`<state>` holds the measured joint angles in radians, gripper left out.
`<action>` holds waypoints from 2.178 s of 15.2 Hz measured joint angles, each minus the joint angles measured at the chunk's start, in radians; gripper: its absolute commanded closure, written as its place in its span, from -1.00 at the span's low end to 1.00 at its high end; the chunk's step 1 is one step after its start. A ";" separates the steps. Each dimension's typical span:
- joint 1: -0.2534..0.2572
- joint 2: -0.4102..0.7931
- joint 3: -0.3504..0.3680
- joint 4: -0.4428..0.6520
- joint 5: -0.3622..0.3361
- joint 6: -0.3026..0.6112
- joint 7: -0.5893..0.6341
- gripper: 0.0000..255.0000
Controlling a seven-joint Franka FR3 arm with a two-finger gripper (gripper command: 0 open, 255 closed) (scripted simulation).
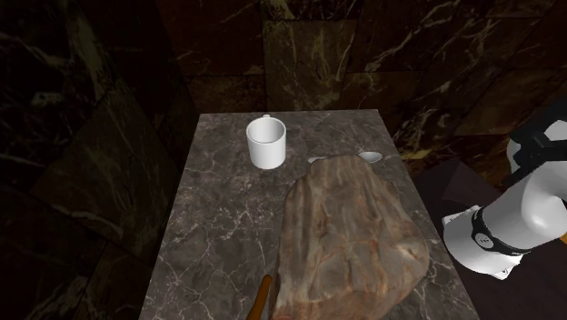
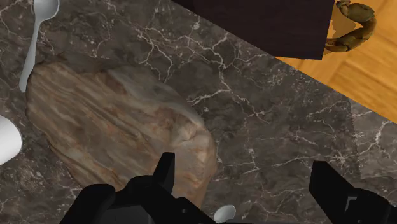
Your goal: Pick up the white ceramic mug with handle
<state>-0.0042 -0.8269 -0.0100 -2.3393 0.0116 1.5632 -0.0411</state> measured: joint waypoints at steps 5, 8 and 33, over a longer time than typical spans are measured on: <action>-0.020 0.045 -0.059 -0.014 -0.040 0.055 -0.063 -1.00; -0.038 0.084 -0.117 -0.029 -0.077 0.109 -0.124 -1.00; -0.112 0.818 -0.568 0.288 -0.001 0.499 -0.700 -1.00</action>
<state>-0.1163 -0.0093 -0.5779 -2.0516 0.0103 2.0620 -0.7412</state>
